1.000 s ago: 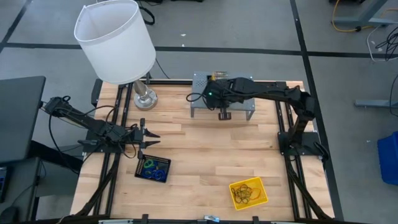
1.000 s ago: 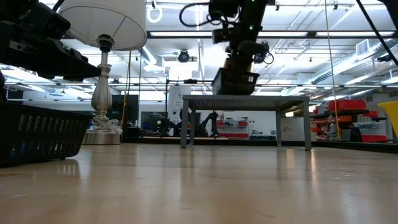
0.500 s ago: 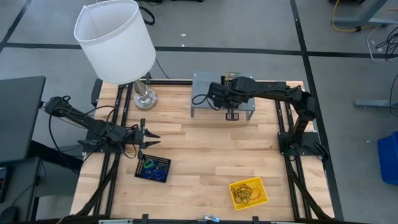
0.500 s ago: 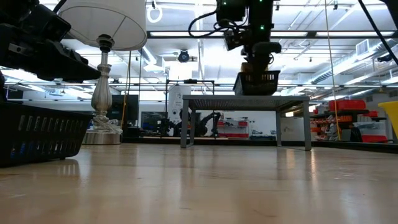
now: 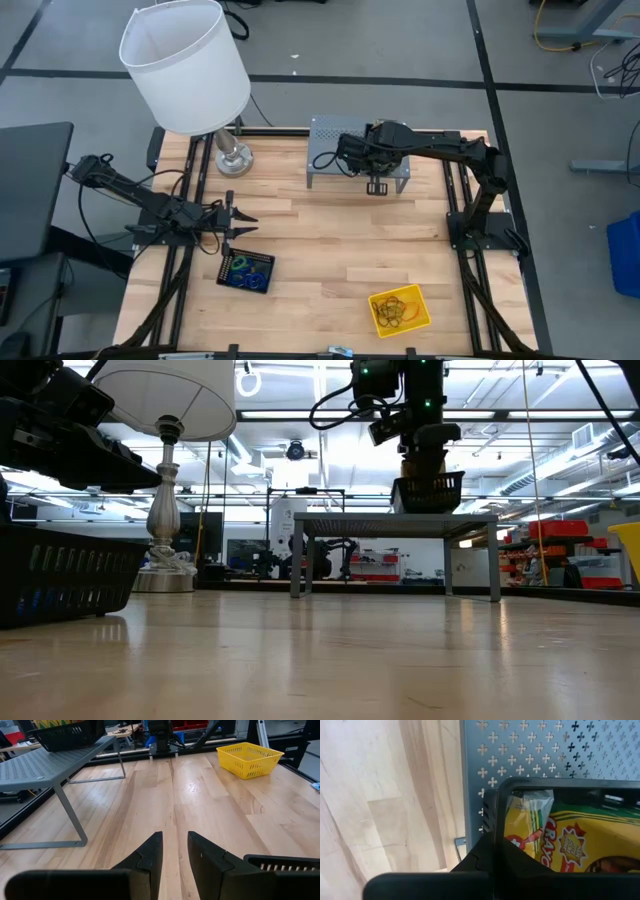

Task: Pick & Place Office Desk Supplies
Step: Put the top black bin with crayon boxes on the shelf

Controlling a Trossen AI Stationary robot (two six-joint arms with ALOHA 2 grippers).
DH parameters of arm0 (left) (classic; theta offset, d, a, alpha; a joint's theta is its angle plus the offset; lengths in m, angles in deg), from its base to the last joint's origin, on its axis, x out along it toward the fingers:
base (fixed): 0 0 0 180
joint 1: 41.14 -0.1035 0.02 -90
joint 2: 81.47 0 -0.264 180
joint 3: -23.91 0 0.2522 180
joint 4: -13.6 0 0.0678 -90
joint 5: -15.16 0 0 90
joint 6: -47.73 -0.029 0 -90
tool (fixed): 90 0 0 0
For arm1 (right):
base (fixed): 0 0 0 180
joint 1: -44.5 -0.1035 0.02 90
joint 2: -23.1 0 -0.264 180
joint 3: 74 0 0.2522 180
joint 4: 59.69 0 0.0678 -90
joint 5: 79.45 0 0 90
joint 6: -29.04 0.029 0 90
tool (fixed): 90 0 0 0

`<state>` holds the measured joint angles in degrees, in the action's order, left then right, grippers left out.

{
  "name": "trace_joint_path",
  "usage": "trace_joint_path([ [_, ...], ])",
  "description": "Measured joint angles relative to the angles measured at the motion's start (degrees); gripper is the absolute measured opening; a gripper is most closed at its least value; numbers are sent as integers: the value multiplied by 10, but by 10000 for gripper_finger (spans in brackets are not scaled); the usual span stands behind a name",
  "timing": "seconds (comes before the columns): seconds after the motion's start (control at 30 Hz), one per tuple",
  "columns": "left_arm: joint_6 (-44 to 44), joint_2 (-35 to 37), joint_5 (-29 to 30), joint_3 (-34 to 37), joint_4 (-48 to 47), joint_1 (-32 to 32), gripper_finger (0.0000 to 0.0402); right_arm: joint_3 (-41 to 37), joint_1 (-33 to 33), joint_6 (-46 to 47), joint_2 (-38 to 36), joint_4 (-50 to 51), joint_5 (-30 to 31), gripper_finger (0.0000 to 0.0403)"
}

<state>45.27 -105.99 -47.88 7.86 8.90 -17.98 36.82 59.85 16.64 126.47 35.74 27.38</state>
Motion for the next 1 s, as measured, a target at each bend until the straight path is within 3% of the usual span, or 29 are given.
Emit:
trace_joint_path([
  [0.33,-1,0,0,0,1,0,99,0,-1,1,0,5,-20,33],
  [0.7,-4,0,0,0,1,0,99,0,-2,22,0,47,-6,118],
  [1.0,-4,0,0,0,1,0,99,0,-2,62,0,84,7,109],
])
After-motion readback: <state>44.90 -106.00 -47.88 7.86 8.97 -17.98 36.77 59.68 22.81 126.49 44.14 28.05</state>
